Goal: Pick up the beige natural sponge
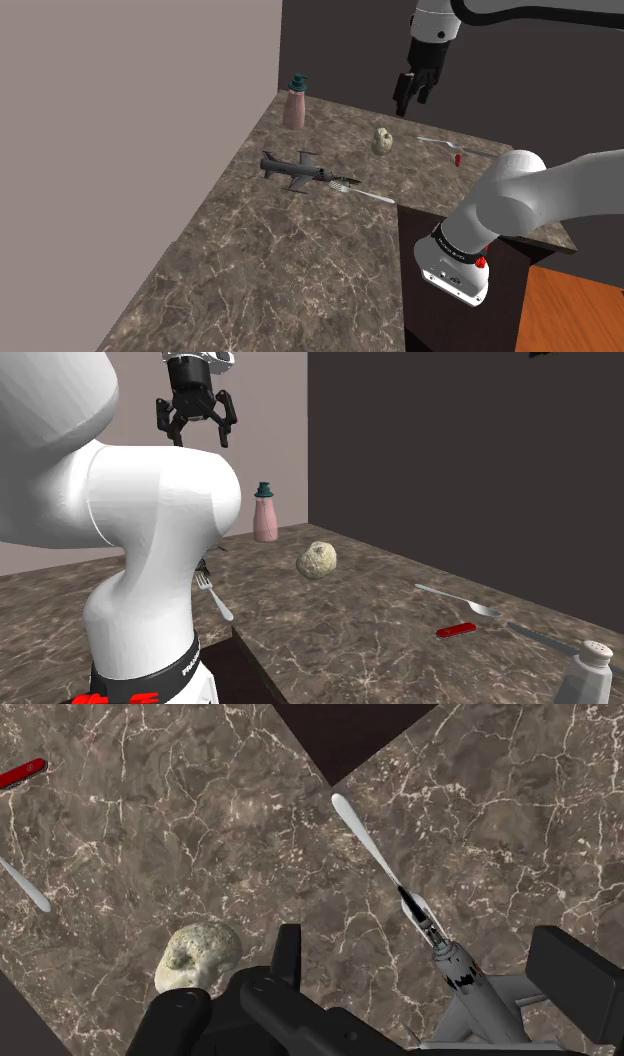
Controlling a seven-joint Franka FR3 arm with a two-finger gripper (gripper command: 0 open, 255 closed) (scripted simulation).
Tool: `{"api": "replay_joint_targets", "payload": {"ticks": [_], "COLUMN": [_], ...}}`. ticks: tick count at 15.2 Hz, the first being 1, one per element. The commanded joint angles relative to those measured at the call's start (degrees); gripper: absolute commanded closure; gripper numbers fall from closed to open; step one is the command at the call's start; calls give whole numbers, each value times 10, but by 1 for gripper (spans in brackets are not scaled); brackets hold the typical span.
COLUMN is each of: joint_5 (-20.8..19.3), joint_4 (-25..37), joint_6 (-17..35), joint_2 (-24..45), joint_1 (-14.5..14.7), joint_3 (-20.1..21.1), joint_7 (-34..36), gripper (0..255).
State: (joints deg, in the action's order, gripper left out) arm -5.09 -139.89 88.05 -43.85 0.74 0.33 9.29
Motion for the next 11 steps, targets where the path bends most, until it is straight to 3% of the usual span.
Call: {"api": "replay_joint_targets", "payload": {"ticks": [1, 11], "joint_5": [0, -22], "joint_4": [0, -7], "joint_6": [0, 162], "joint_2": [0, 151], "joint_1": [0, -66], "joint_3": [0, -74], "joint_7": [0, 27], "gripper": [0, 0]}}
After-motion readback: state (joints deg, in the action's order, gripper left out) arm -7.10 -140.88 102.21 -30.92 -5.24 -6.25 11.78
